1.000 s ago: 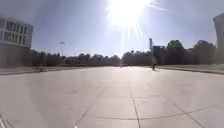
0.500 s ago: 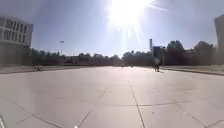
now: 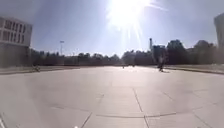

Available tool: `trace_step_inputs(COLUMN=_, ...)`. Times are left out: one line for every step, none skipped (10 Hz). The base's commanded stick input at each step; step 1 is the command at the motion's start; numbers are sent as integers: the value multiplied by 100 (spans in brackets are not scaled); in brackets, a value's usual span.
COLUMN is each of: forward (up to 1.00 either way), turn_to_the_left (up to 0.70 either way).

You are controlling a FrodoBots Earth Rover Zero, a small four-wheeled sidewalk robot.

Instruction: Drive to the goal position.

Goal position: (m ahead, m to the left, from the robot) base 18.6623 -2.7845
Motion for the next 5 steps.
trace_step_inputs(forward=70, turn_to_the_left=0)
trace_step_inputs(forward=70, turn_to_the_left=0)
trace_step_inputs(forward=70, turn_to_the_left=0)
trace_step_inputs(forward=70, turn_to_the_left=0)
trace_step_inputs(forward=70, turn_to_the_left=0)
